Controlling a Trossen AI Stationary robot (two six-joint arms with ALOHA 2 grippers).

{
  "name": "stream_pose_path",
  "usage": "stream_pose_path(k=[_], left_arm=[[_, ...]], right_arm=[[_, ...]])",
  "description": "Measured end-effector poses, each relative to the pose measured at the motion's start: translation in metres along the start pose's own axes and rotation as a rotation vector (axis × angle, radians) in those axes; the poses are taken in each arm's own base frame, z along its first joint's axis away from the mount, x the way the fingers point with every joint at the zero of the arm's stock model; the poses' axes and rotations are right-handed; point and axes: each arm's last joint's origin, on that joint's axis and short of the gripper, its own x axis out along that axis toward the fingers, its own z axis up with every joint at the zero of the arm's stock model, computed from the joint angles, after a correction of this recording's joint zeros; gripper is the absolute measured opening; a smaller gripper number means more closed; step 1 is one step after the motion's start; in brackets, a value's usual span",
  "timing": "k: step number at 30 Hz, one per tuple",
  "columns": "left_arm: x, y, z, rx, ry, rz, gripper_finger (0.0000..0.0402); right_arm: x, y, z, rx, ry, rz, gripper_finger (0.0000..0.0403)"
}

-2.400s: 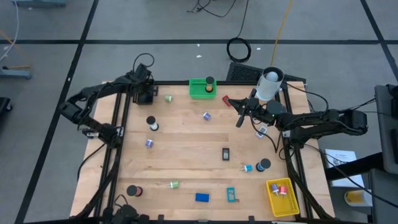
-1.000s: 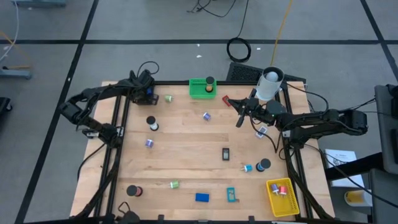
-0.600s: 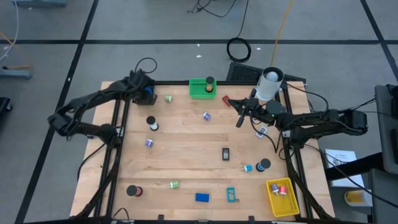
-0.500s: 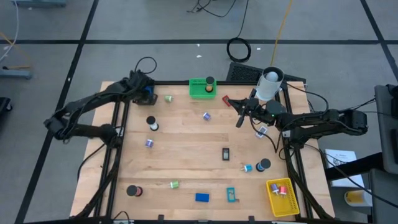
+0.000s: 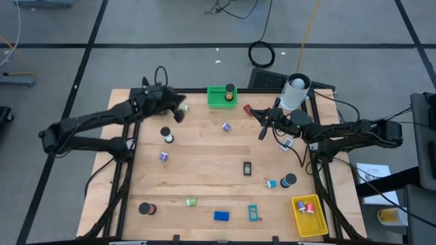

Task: Pick & Place Office items
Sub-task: Put the blue charger adapter into the yellow basket

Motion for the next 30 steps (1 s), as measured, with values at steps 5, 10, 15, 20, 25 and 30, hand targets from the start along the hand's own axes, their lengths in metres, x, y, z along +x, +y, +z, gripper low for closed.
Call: stream_pose_path(k=[5,10,15,20,25,30], left_arm=[[0.009,-0.031,-0.009,0.078,-0.207,-0.148,0.0007],[0.019,-0.043,-0.035,0.021,-0.273,-0.282,0.0018],[0.019,-0.05,-0.048,0.056,-0.243,-0.363,0.0031],[0.009,-0.062,-0.073,0.11,-0.396,-0.432,0.0005],[-0.001,-0.065,-0.103,0.087,-0.49,-0.489,0.0018],[-0.001,-0.066,-0.112,0.083,-0.442,-0.497,0.002]], right_arm=[[0.0,0.0,-0.001,-0.002,0.012,0.001,0.0004],[0.0,0.0,-0.001,0.016,0.011,0.001,0.0004],[0.0,0.0,-0.001,0.044,0.006,0.0,0.0004],[0.0,0.0,-0.001,0.031,0.01,-0.001,0.0004],[0.0,0.0,-0.004,0.039,0.047,0.0,0.0004],[0.007,0.004,0.0,0.017,0.195,0.014,0.0004]])
